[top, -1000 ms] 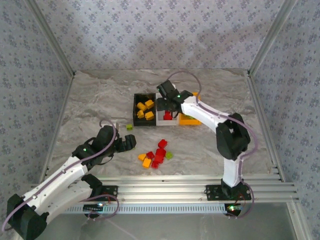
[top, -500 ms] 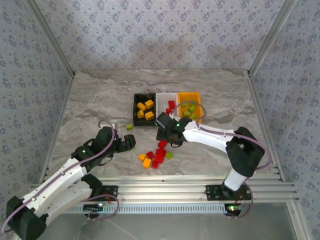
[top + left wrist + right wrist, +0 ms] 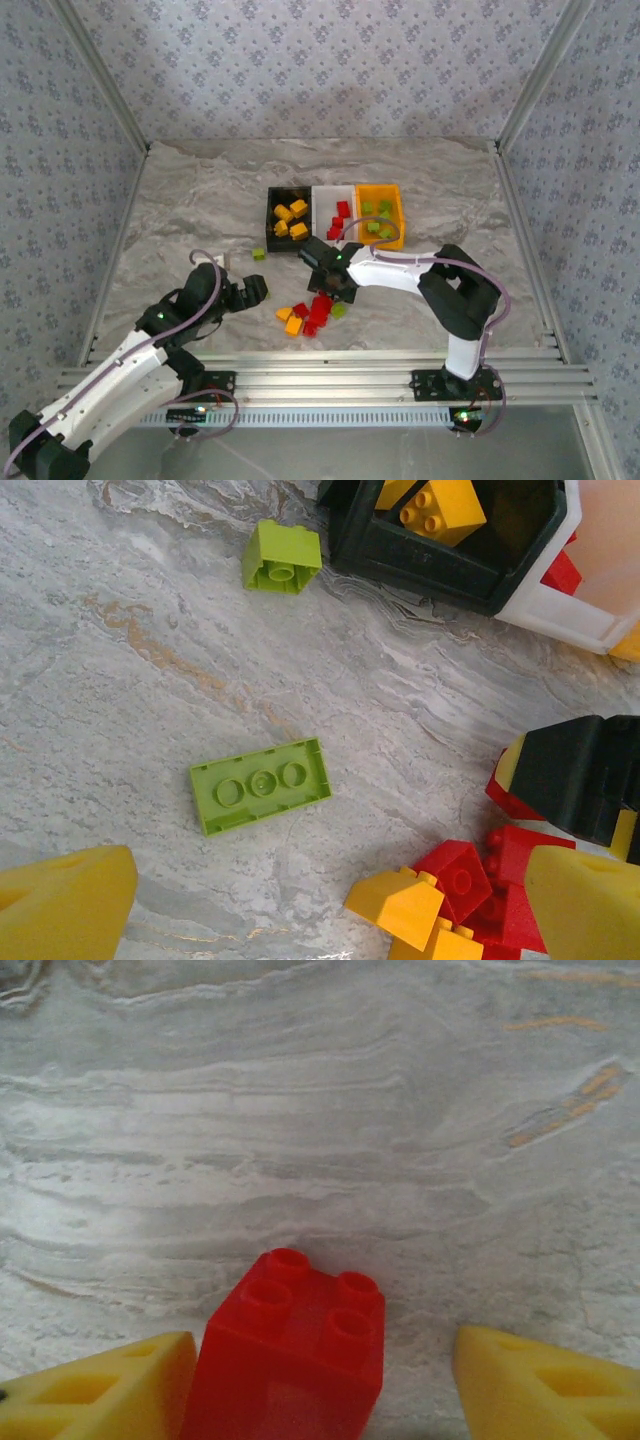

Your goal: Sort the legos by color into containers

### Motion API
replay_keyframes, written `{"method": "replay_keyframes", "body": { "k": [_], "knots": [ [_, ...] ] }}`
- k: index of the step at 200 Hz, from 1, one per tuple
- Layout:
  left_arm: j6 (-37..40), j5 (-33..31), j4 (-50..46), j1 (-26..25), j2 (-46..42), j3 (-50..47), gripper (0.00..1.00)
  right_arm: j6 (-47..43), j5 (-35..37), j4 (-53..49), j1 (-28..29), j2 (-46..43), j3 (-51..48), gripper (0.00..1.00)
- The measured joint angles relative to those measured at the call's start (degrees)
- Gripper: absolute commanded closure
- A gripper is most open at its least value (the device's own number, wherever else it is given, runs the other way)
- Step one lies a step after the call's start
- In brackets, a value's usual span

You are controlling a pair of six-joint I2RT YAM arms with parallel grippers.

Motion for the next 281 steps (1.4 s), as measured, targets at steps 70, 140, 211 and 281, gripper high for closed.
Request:
{"method": "replay_keyframes", "body": {
  "k": [70, 140, 211, 281],
  "knots": [
    [0.0, 0.0, -0.1, 0.0, 0.1, 0.0, 0.01, -2.7, -1.0, 1.4, -2.8, -2.2, -2.1, 0.72],
    [1.2, 0.4, -0.1, 0.0, 5.7, 2.7, 0.01, -20.1, -0.3, 0.1, -10.5, -14.2, 3.3, 0.73],
    [4.2, 1.4, 0.3, 0.4, 12.8, 4.3, 0.01, -34.8, -2.6, -2.0, -17.6, 6.0, 26.0, 0.68],
    [8.7, 3.1, 1.7, 0.8, 21.2, 8.5, 0.01, -38.3, -2.8, -5.7, -18.4, 12.2, 33.3, 0.27]
  ]
}}
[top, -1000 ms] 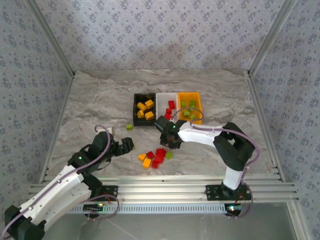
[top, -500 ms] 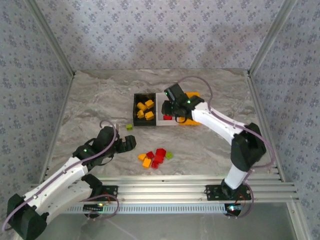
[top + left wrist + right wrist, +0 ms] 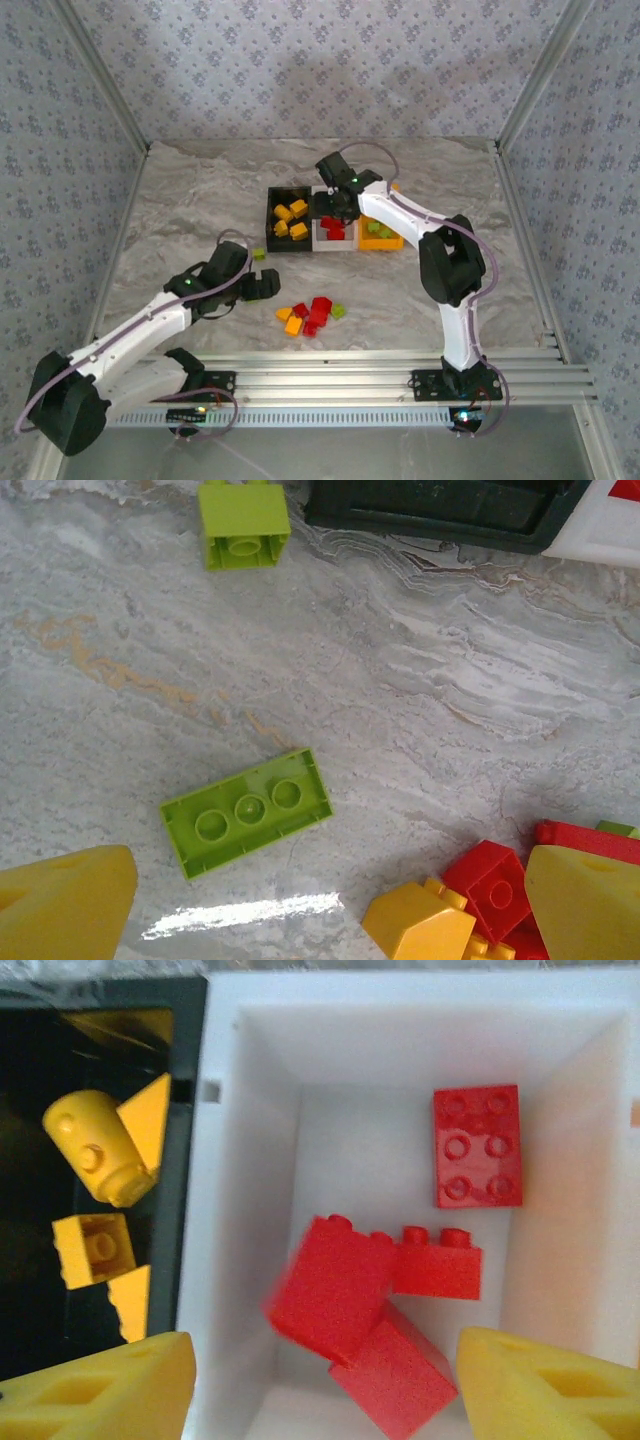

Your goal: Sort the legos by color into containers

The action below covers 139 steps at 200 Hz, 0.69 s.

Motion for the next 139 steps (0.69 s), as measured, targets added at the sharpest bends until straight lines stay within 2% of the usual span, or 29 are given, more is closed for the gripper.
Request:
{"method": "replay_keyframes", "body": {
  "k": [30, 85, 139],
  "knots": [
    [2.1, -0.7, -0.1, 0.0, 5.3, 1.6, 0.0, 0.0, 0.1, 1.3, 0.1, -4.0, -3.0, 0.26],
    [2.5, -4.1, 0.2, 0.0, 20.0, 3.0, 0.01, 0.2, 0.2, 5.2, 0.8, -15.3, -11.4, 0.26],
    [2.2, -5.6, 1.5, 0.4, 24.4, 3.4, 0.2, 1.1, 0.2, 6.6, 0.8, -19.5, -16.9, 0.26]
  ]
}}
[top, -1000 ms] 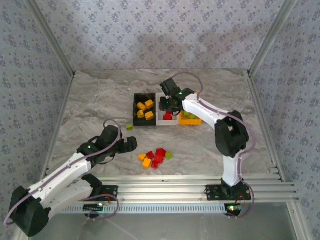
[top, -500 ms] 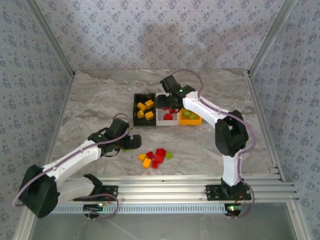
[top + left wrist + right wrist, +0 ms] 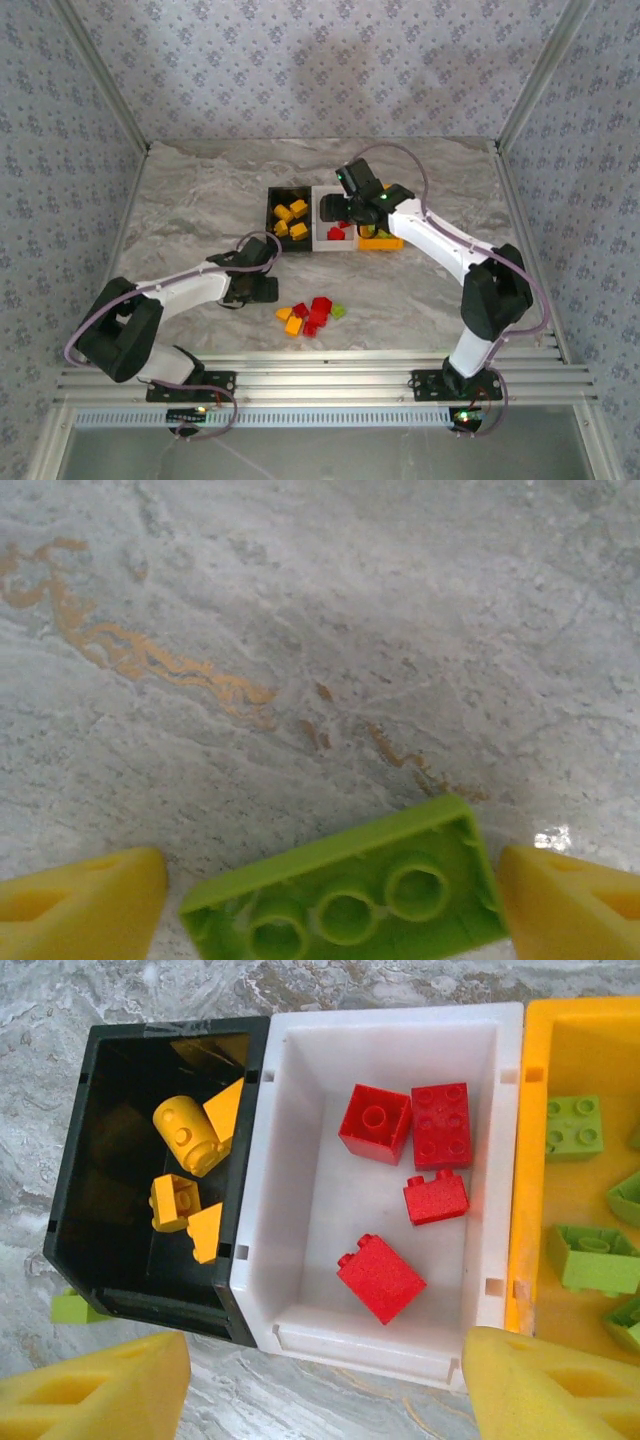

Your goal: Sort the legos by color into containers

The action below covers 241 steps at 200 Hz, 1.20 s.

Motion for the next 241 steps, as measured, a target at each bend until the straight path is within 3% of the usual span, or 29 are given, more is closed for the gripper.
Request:
{"method": "replay_keyframes", "body": {
  "k": [45, 131, 180, 241],
  "knots": [
    [-0.5, -0.3, -0.4, 0.2, -0.3, 0.0, 0.35, 0.7, 0.0, 0.4, -0.7, -2.1, -2.0, 0.26],
    [-0.7, 2.6, -2.2, -1.6, -5.9, 1.9, 0.4, 2.4, 0.9, 1.9, -1.9, -6.2, -6.7, 0.26],
    [1.2, 2.7, -3.4, -4.0, -2.8, 18.8, 0.4, 5.0, 1.9, 2.8, -4.3, -16.2, -17.4, 0.26],
    [4.7, 5.9, -2.4, -8.3, 24.4, 51.3, 0.4, 9.1, 4.7, -0.1, -8.8, -30.2, -31.7, 0.26]
  ]
}}
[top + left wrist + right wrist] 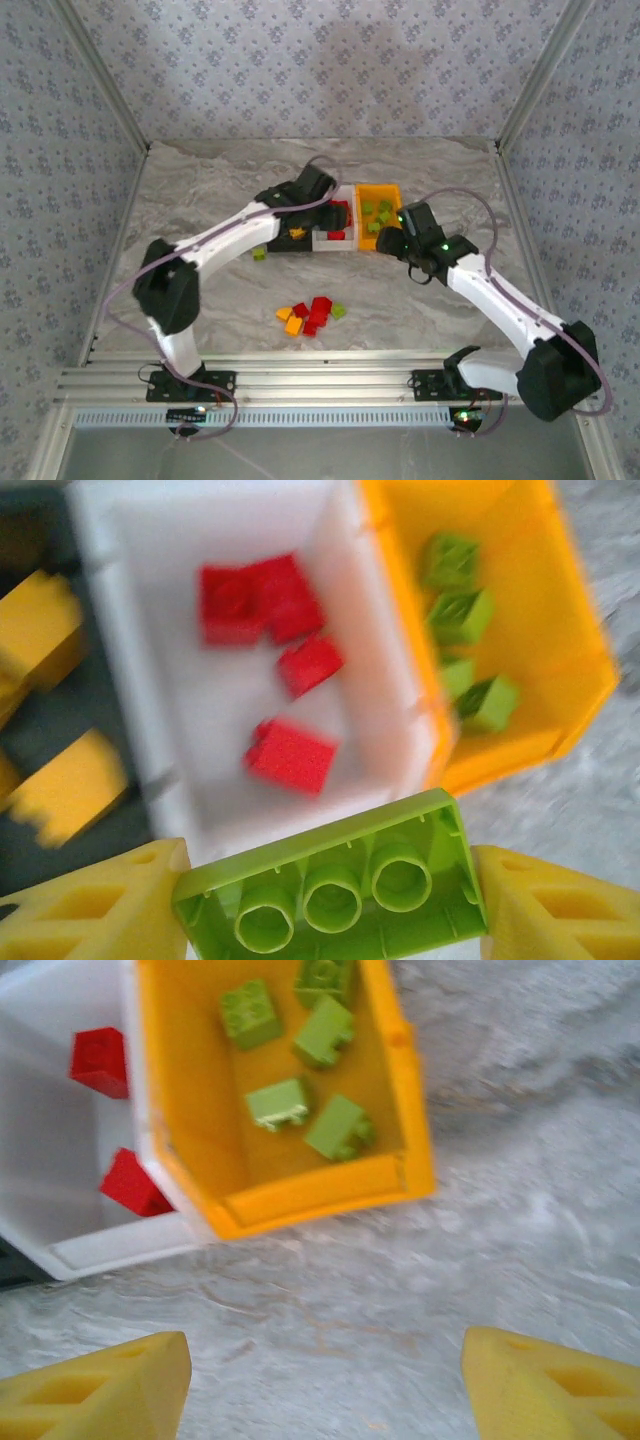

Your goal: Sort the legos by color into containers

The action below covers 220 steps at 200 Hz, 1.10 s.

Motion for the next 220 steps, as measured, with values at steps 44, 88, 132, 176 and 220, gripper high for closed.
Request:
{"method": "replay_keyframes", "body": {
  "k": [44, 88, 132, 176, 220],
  "knots": [
    [1.7, 2.6, -2.8, -1.9, 19.7, 26.7, 0.4, 1.3, 0.3, -2.3, -1.7, -5.6, -4.9, 0.26],
    [2.6, 3.2, -10.4, -3.1, 33.1, 49.1, 0.12, 1.6, 0.3, -2.8, -1.7, -6.6, -5.5, 0.23],
    [3.0, 3.1, -15.1, -3.0, 34.3, 53.5, 0.01, 1.3, -0.9, -1.6, -0.9, -6.3, -5.5, 0.23],
    [3.1, 2.7, -8.5, -2.8, 16.3, 28.1, 0.01, -0.9, -3.7, 1.7, 5.5, -2.8, -5.5, 0.26],
    [1.0, -2.1, 4.3, -2.8, -19.1, -11.9, 0.0, -4.6, -6.6, 6.3, 16.7, 4.9, -4.1, 0.25]
  ]
}}
